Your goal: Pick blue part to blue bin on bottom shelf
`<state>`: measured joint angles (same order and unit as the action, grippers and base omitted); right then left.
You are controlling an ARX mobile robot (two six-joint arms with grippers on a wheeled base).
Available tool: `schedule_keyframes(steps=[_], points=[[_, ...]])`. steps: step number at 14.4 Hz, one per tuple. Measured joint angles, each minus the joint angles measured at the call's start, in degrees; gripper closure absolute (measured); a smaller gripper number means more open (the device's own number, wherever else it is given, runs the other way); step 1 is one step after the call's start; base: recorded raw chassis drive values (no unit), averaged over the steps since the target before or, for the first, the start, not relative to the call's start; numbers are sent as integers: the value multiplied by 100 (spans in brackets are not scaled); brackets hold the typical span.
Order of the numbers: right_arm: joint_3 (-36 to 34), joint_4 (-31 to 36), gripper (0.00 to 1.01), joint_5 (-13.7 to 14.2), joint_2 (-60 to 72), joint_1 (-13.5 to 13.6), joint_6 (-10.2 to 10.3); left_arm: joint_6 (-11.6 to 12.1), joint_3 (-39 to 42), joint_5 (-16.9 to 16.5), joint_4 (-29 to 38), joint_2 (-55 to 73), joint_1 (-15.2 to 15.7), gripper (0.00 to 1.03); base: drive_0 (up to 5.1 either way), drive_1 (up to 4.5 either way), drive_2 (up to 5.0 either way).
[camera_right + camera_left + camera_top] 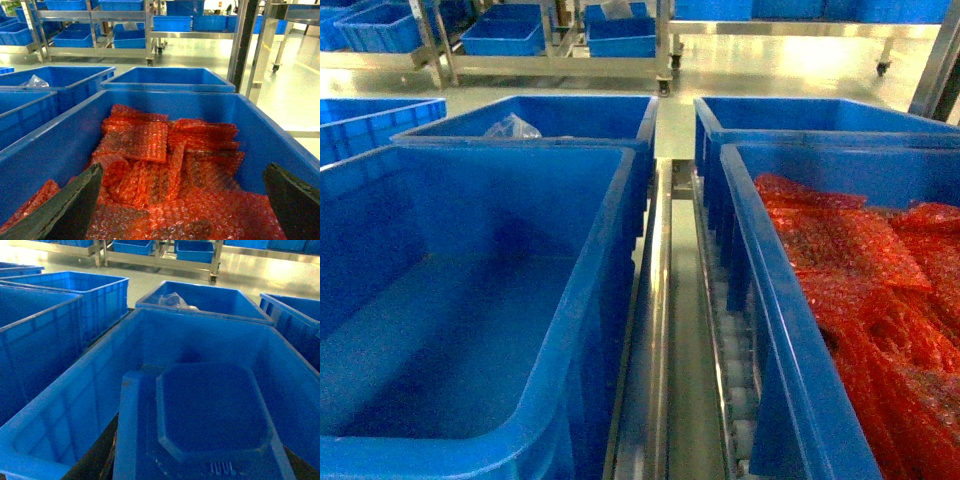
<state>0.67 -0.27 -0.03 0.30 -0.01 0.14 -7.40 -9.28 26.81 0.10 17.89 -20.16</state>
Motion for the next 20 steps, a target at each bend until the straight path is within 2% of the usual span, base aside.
schedule_keyframes(steps=[17, 18, 20], points=[[0, 0, 3, 0, 0, 0, 0, 0, 0, -2, 0, 0, 0, 59, 0, 0, 0], [0, -2, 3, 2, 0, 0, 0, 33, 11, 24, 96, 4, 0, 59, 0, 0, 0], [0, 0, 3, 0, 0, 0, 2, 267, 79, 2, 1711, 874, -37, 59, 0, 0, 0]])
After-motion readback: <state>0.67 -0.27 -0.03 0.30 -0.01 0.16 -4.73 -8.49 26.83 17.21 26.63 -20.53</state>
